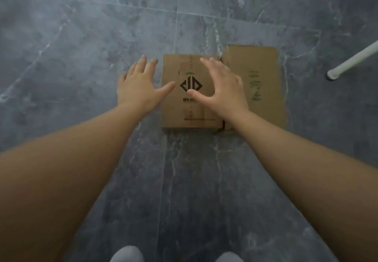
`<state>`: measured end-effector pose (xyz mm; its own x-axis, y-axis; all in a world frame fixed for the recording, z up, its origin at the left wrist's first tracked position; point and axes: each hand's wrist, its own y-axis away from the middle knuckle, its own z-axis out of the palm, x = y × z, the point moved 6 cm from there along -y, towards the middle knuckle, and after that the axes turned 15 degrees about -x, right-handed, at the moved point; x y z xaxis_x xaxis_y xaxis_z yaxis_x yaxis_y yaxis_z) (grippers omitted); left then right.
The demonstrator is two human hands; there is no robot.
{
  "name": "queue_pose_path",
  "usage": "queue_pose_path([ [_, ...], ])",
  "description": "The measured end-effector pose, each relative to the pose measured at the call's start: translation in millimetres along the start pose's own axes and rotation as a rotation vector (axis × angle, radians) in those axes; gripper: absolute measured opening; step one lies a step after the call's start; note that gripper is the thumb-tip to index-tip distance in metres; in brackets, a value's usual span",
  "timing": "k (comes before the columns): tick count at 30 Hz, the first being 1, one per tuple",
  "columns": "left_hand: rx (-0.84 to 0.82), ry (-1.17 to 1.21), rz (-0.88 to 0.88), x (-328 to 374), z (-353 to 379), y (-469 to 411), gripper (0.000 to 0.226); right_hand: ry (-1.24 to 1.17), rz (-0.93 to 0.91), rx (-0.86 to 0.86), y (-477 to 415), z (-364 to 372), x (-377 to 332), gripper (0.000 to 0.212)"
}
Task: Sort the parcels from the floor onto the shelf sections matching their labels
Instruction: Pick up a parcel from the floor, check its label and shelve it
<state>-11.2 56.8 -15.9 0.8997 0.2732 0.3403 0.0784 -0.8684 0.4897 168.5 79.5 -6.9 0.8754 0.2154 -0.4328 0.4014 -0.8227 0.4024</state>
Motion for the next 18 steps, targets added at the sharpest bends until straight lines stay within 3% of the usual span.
queue_pose_path([
  [2, -0.018, 0.182, -0.037, -5.0, 22.9, -18.3, 0.084, 0.088, -0.026, 0.081, -12.2, 10.8, 2.9, 0.076],
  [6, -0.066, 0.847, -0.129, -5.1, 67.0, -37.2, 0.077, 0.071, -0.101, 0.141, -31.3, 16.9, -9.5, 0.071],
  [9, 0.041, 0.852, -0.129, -3.8, 69.3, -34.3, 0.067, -0.045, -0.072, 0.121, -39.6, 23.4, -7.9, 0.069],
  [14, 0.074, 0.792, -0.107, -4.9, 68.9, -30.1, 0.062, -0.061, 0.032, 0.037, -27.7, 40.0, 25.2, 0.077],
  [18, 0.093, 0.905, -0.125, -9.0, 70.5, -28.7, 0.067, -0.149, 0.125, 0.023, -18.8, 45.4, 50.2, 0.092],
])
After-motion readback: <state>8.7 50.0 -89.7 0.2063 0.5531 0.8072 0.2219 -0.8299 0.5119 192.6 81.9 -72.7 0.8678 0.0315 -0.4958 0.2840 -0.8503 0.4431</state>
